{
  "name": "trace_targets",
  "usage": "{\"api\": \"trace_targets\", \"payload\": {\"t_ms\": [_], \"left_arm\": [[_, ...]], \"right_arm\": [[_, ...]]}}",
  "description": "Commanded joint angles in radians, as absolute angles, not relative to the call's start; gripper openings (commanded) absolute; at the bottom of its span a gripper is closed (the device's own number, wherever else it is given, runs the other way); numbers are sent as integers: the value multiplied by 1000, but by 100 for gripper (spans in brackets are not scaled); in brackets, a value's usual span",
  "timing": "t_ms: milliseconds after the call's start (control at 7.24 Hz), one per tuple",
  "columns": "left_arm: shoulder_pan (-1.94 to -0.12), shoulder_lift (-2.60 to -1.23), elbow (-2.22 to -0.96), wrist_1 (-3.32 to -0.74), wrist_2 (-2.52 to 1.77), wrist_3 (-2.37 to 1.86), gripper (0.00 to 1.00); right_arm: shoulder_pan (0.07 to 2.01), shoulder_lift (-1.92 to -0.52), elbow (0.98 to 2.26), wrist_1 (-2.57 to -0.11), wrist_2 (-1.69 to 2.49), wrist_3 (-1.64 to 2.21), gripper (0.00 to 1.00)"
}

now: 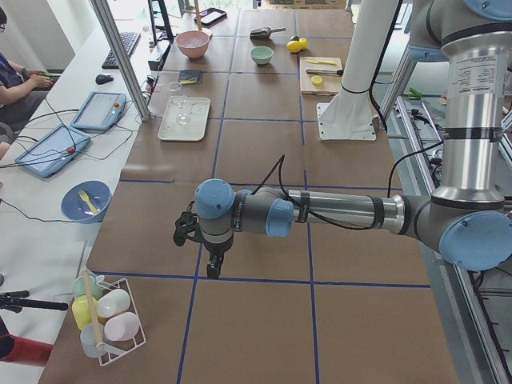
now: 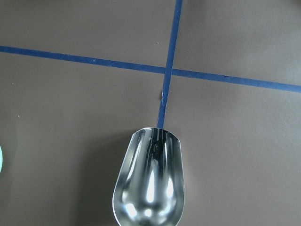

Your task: Pour ice into bowl

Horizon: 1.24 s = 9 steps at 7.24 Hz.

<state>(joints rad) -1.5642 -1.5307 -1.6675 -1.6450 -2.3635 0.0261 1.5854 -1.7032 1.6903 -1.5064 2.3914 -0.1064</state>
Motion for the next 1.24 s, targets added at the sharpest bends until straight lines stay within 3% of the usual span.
{"api": "trace_targets", "payload": {"t_ms": [0,415,691,829,1106], "left_arm": [[-1565,-1532,-1667,-1649,-2365,28,100],[-1565,-1546,-1693,-1734,-2365,23,100],[-1563,-1549,-1694,-1802,-2365,21,100],[-1563,-1549,-1694,-1854,-2359,21,100],[-1562,-1557,-1701,-1896,-2356,-62,100]], "right_arm": [[1586,-1703,1693,-1506,2393,-97,100],[1565,-1626,1761,-1500,2404,91,100],[1452,-1628,1775,-1476,2421,164,100],[1395,-1656,1779,-1406,2418,275,100],[1210,-1715,1772,-1010,2309,696,100]]}}
